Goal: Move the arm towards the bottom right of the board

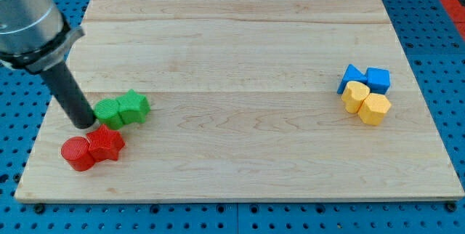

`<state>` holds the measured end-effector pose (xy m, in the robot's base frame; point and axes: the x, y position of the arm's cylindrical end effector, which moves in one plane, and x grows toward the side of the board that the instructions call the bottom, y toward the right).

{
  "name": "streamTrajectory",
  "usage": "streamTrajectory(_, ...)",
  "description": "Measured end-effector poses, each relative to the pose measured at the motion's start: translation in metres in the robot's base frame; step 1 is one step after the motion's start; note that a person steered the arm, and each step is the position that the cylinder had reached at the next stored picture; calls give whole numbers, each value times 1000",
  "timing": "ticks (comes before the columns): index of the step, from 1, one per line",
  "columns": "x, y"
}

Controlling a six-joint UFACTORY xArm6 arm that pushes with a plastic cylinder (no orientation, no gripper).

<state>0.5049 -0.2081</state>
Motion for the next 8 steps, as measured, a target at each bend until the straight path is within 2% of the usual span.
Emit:
streamTrajectory(2,0,70)
streamTrajectory(3,0,71)
streamTrajectory(4,18,78)
streamTrajectory(5,106,124)
streamTrajectory(6,113,145)
streamTrajectory(7,114,218)
streamTrajectory(8,107,321)
